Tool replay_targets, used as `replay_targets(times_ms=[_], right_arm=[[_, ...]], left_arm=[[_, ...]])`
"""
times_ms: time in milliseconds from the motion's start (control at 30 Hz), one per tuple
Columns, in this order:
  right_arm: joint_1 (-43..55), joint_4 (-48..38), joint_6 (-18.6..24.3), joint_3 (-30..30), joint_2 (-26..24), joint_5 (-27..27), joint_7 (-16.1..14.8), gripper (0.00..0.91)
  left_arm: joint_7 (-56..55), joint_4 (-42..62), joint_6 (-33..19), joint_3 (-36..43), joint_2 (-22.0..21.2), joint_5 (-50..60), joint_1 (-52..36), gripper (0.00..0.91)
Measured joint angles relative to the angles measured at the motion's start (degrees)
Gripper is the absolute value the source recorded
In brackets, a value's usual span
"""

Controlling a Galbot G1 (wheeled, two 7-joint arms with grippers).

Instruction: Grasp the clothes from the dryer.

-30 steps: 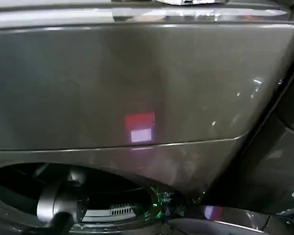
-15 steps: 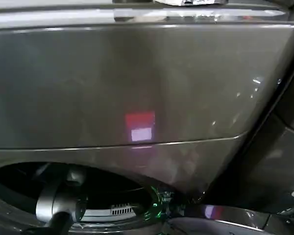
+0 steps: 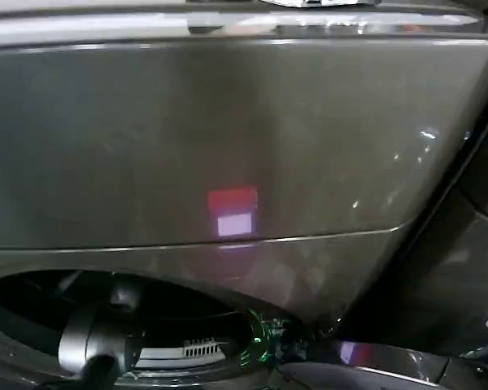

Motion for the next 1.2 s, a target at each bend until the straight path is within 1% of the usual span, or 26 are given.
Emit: replay_targets(times_ms=[367, 600, 867, 1200], right_arm=[[0.03, 0.15, -0.02, 0.01, -0.04, -0.02, 0.03, 0.907], [-0.15, 0.75, -0.19, 0.02, 0.27, -0.02, 0.04, 0.907], [-0.36, 1.12, -0.27, 0.26, 0.33, -0.02, -0.05, 0.907], [-0.36, 1.23, -0.24, 0.22, 0.37, -0.37, -0.14, 0.907]], left_arm=[[-21.95, -10.64, 6.98, -0.12, -1.53, -27.09, 6.19, 0.000], [-35.33, -18.09, 8.66, -0.52, -2.88, -43.42, 12.67, 0.000], [-44.38, -24.51, 10.58, -1.45, -3.57, -55.11, 17.50, 0.000], [-49.92, -29.87, 11.37, -2.35, -4.18, -62.87, 20.96, 0.000]])
